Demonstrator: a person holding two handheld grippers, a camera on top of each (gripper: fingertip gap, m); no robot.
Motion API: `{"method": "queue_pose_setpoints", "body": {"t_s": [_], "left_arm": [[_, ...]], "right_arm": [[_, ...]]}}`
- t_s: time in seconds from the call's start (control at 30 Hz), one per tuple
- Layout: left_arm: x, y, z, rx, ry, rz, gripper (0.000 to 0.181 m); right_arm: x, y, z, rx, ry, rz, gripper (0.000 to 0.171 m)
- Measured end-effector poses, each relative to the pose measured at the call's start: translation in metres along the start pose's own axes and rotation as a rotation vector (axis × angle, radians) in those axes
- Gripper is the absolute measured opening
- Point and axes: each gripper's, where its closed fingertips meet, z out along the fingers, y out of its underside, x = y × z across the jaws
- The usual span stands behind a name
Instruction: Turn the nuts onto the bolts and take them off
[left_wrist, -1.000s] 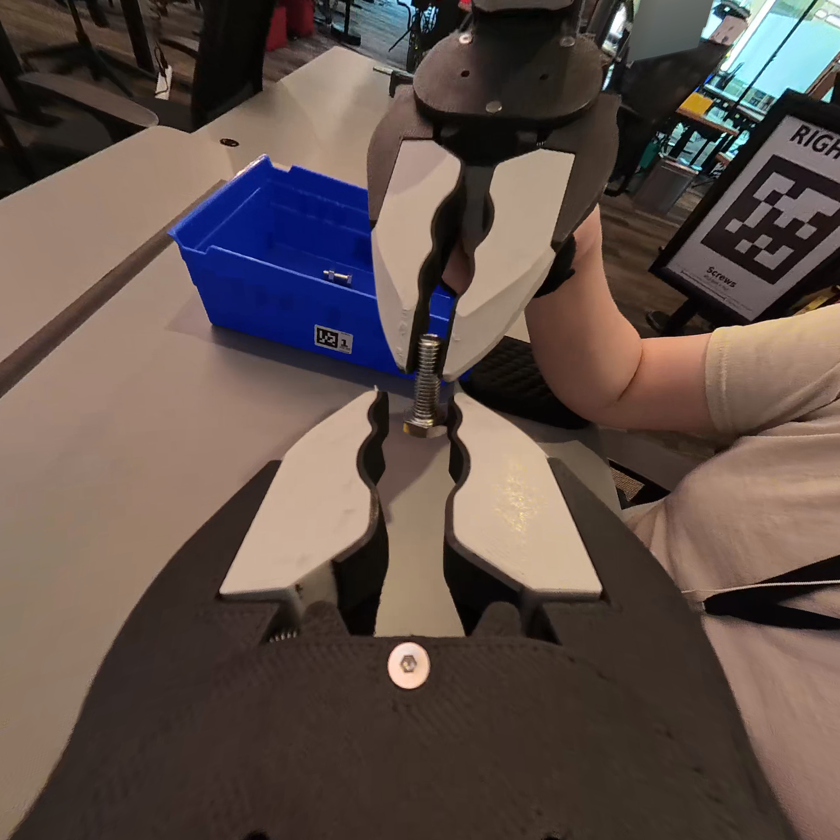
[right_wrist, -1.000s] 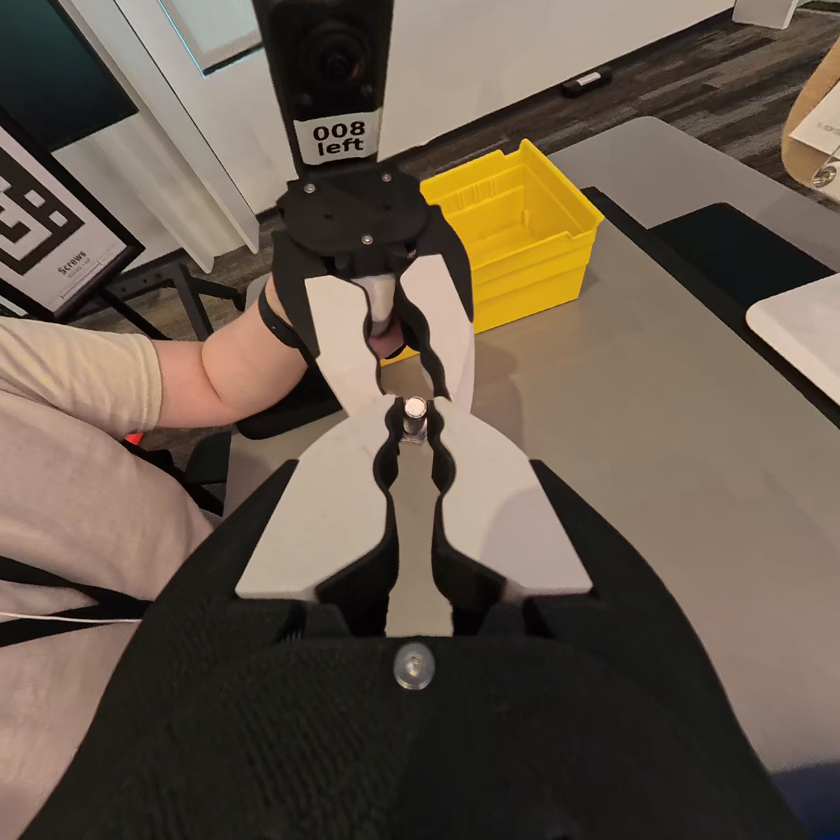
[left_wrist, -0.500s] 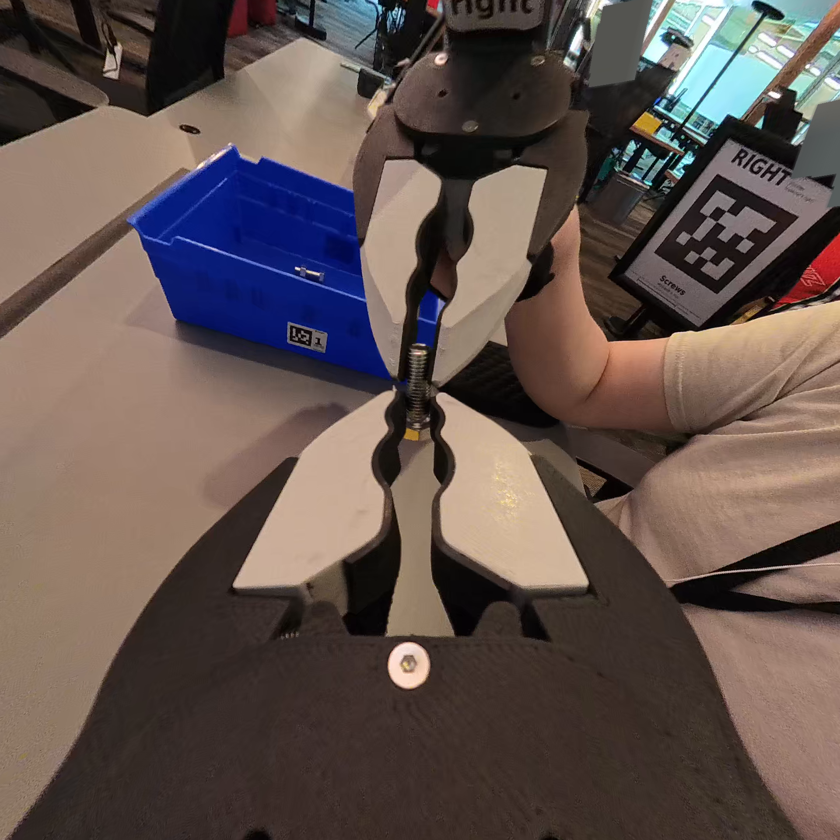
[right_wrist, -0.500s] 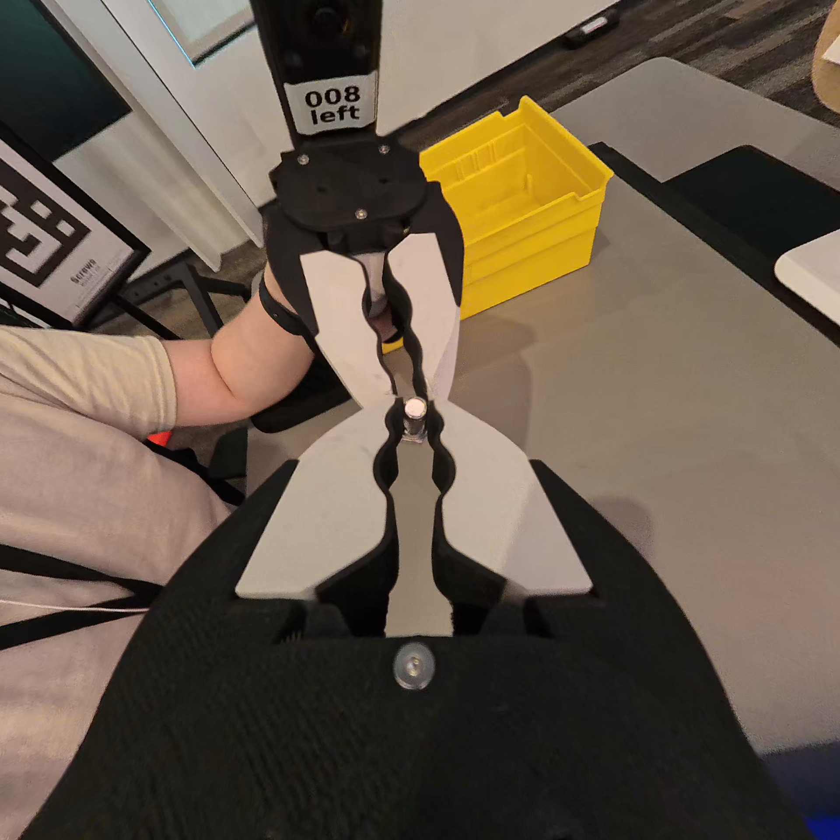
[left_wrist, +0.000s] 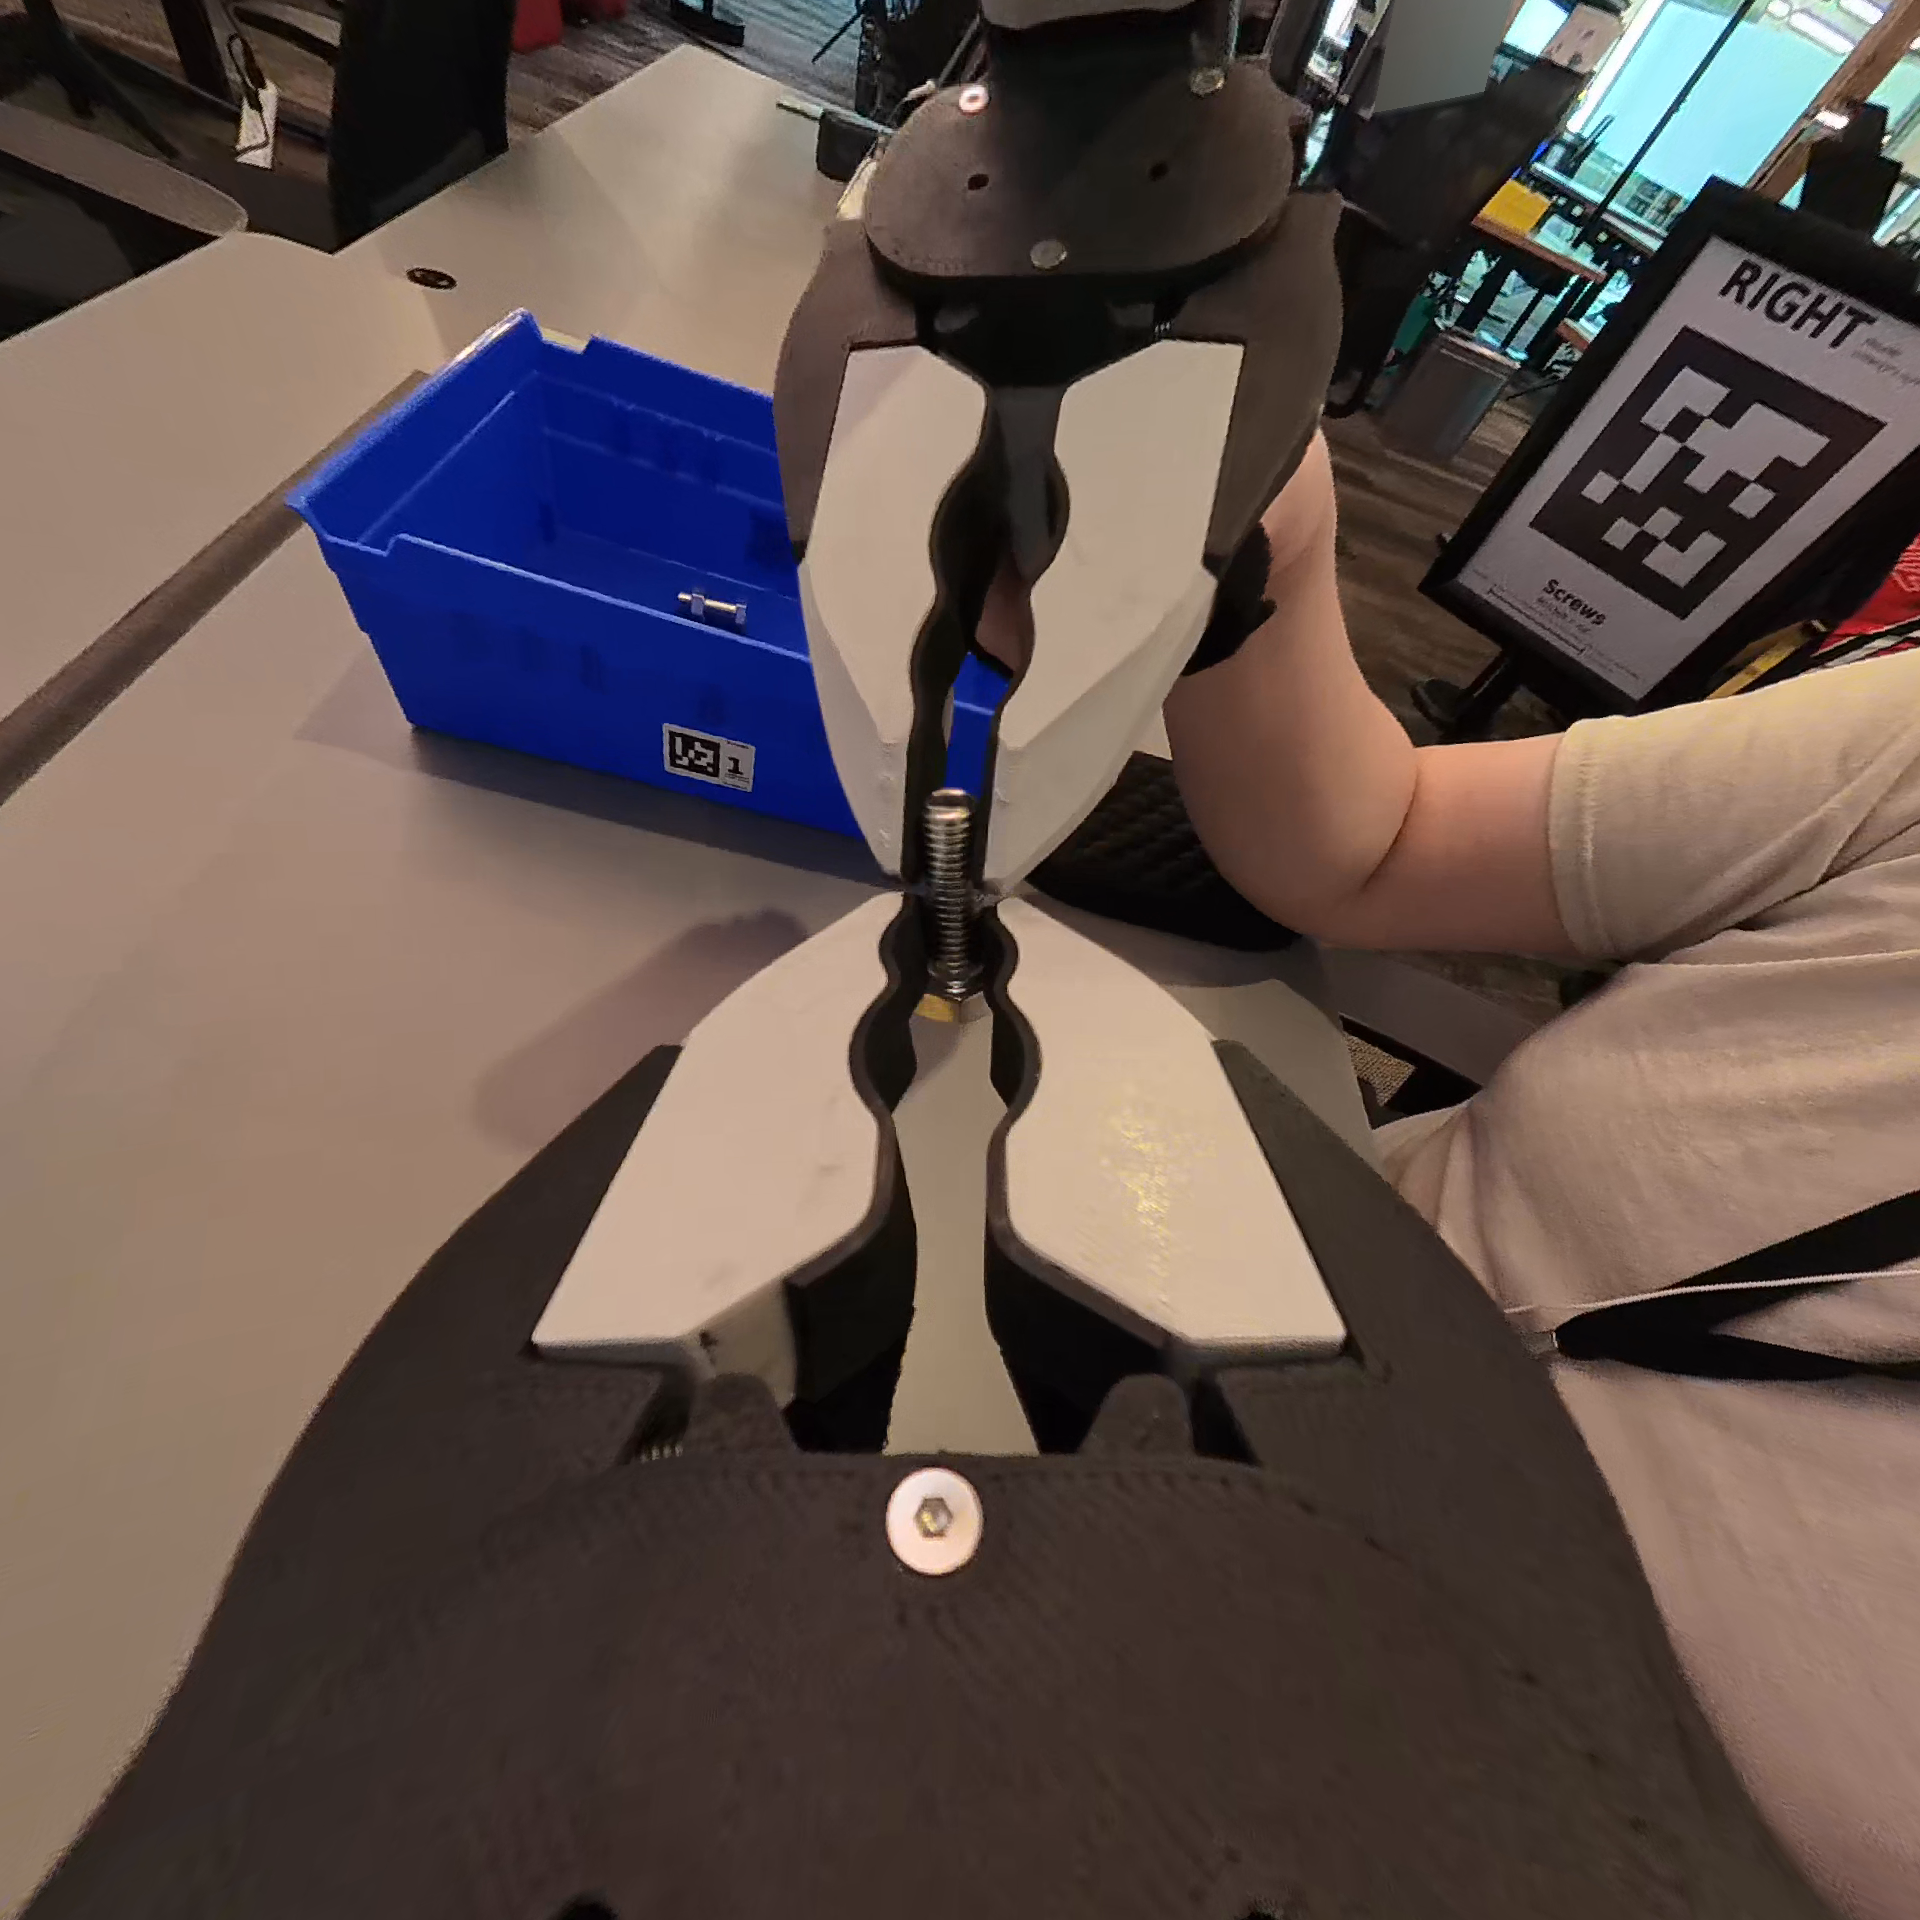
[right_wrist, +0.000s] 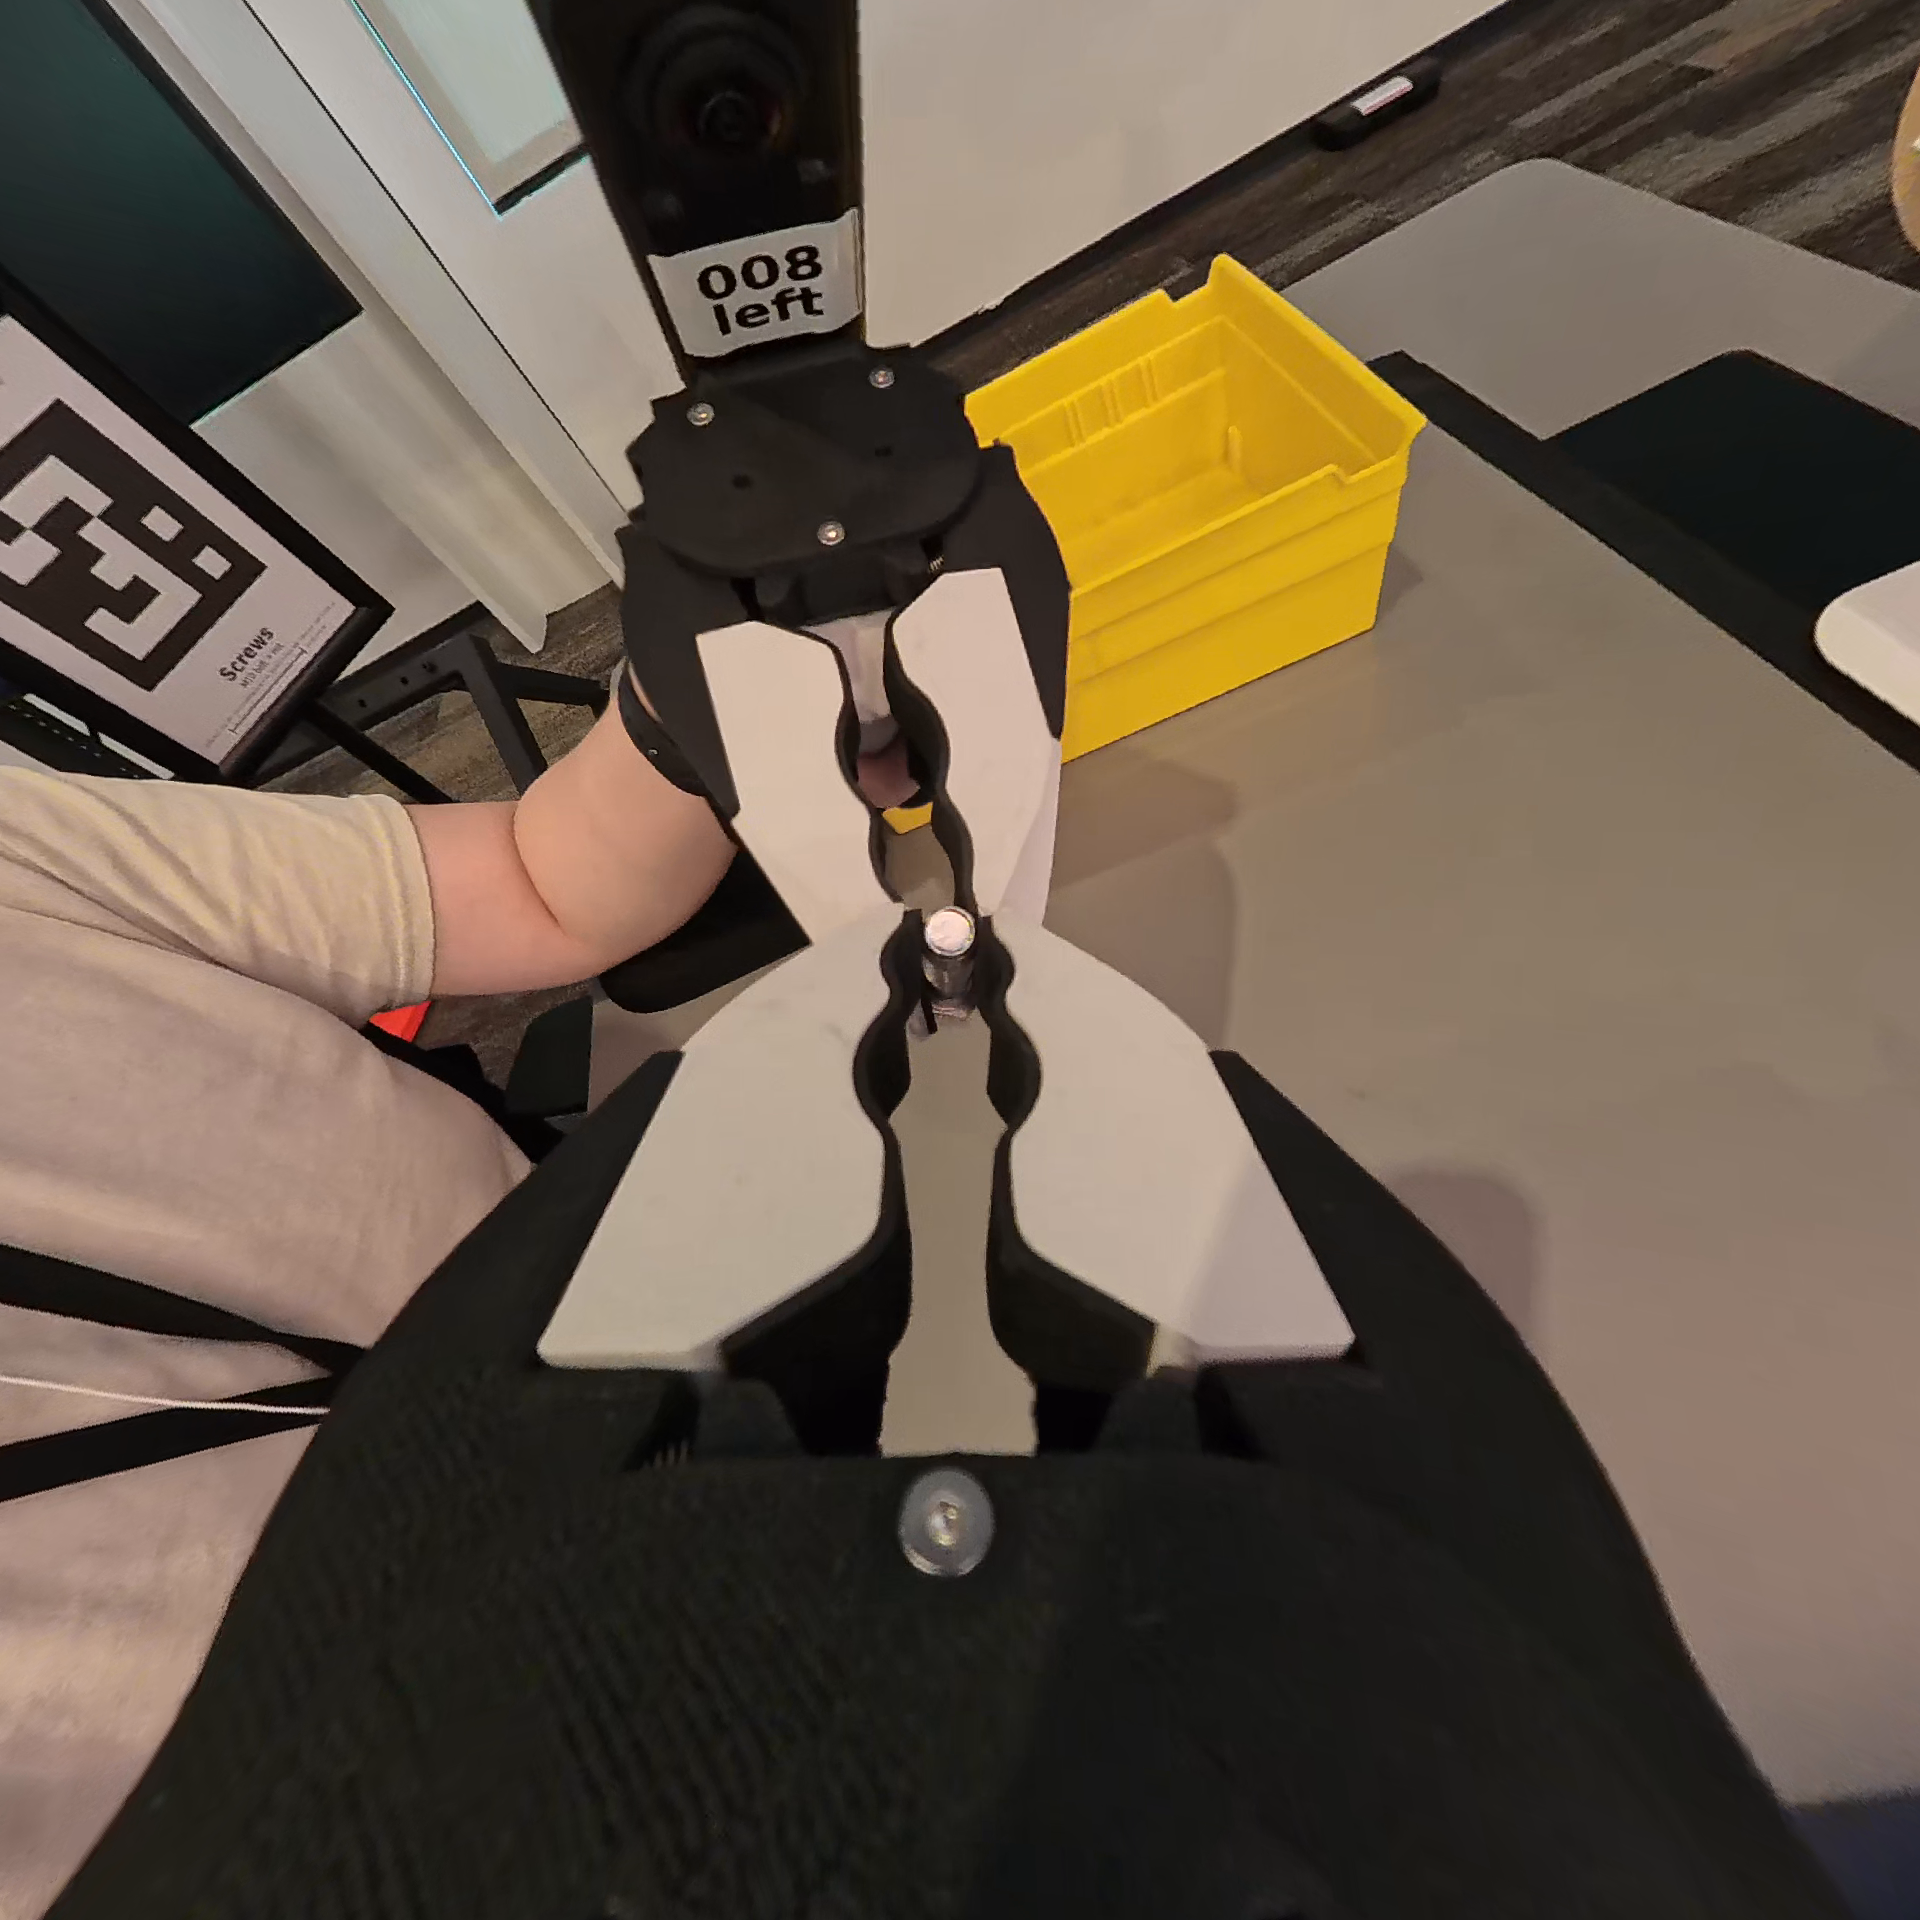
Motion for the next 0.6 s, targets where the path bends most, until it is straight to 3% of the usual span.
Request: {"method": "queue_pose_setpoints", "body": {"t_s": [0.17, 0.23, 0.33, 0.43, 0.6], "left_arm": [[-0.003, 0.002, -0.001, -0.02, -0.037, 0.043, 0.009], [-0.007, 0.003, -0.006, -0.044, -0.081, 0.08, 0.009], [-0.012, -0.005, -0.02, -0.019, -0.155, 0.127, 0.009], [-0.023, -0.013, -0.044, 0.012, -0.268, 0.159, 0.009], [-0.026, -0.027, -0.085, 0.105, -0.333, 0.14, 0.009]], "right_arm": [[0.001, -0.003, 0.002, 0.012, 0.052, -0.107, 0.011], [0.005, -0.019, -0.004, 0.112, 0.107, -0.173, 0.029], [0.018, -0.022, -0.019, 0.122, 0.234, -0.313, 0.033], [0.037, -0.001, -0.025, -0.033, 0.35, -0.43, 0.044], [0.058, 0.07, -0.004, -0.46, 0.355, -0.437, 0.038]]}}
